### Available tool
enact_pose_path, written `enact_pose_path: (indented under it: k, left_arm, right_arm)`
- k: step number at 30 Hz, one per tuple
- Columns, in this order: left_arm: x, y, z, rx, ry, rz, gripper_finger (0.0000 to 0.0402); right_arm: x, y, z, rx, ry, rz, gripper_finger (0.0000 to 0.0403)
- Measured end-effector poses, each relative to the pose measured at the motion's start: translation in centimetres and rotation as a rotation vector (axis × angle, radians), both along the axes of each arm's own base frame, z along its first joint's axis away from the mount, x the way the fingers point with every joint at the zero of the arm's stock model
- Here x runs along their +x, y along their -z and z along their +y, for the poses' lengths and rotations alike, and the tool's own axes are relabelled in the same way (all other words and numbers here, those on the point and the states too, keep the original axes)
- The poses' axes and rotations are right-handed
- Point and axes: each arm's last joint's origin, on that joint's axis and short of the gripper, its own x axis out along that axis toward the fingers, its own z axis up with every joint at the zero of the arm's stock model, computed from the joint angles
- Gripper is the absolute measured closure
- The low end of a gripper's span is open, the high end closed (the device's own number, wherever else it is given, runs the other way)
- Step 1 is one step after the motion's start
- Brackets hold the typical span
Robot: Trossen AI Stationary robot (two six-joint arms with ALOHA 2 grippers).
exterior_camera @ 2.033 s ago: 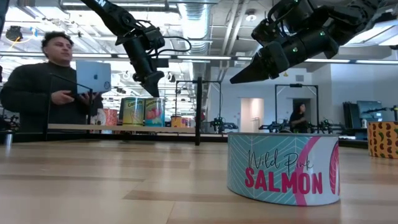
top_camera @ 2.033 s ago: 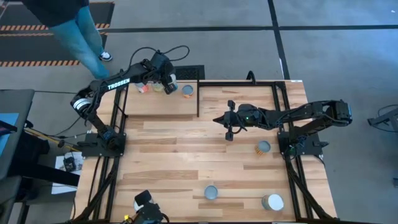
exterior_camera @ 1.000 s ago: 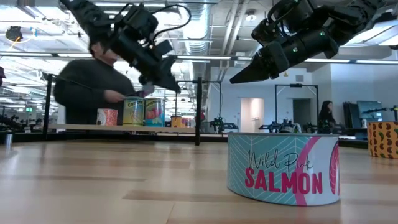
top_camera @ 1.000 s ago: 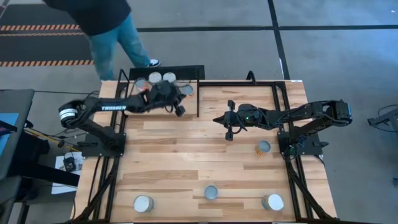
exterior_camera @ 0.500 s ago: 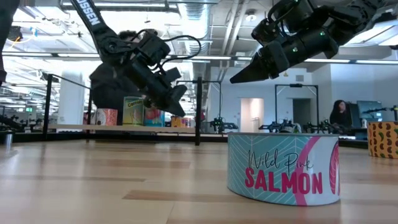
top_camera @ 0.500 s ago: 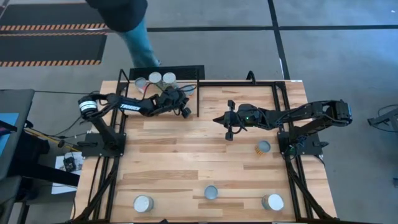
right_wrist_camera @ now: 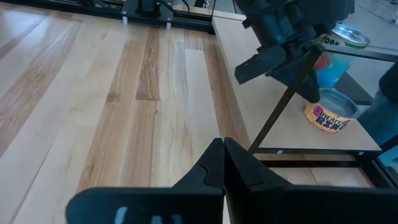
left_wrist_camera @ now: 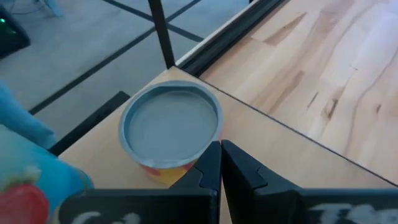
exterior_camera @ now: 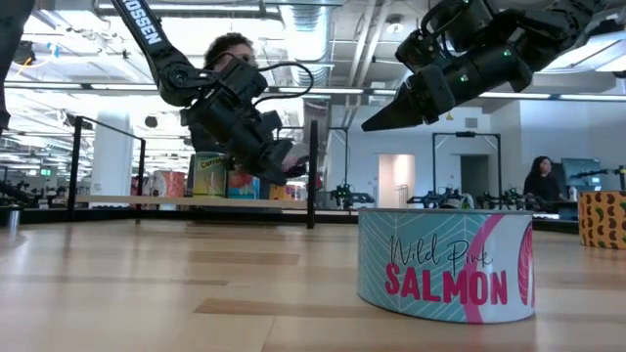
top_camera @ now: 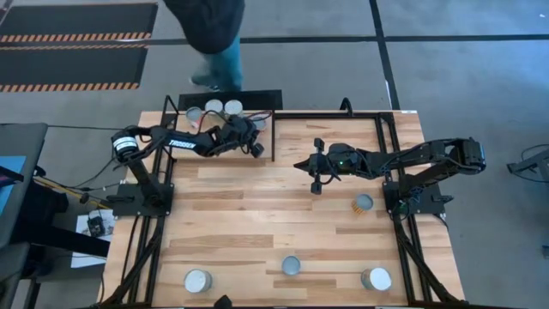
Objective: Pick and place cans onto a shelf
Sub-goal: Adjust the small canned pineapple on the shelf, then put the small canned black beans on the shelf aligned with the other small canned diced tomatoes
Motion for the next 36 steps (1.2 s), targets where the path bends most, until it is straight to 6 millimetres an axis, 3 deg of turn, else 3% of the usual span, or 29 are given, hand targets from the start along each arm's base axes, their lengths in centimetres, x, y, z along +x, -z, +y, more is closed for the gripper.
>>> enact_pose_path:
  k: [26,30,36]
  left_arm:
    - [-0.6,-0.3,1.1,-0.003,0.037,-0.025,0.0402]
    - [-0.3,-1.9,0.0,0.014,0.090,-0.072,0.0402]
    - [-1.2,-6.3,-2.0,0.087,0.152,-0.125,0.0402]
  right_arm:
    - [0.0,0.0,0.0,0.000,0.000,0.000,0.0388]
    - [0.0,0.0,0.0,0.000,0.000,0.000,0.0388]
    - [0.0,0.0,0.0,-0.001,0.000,0.000,0.0388]
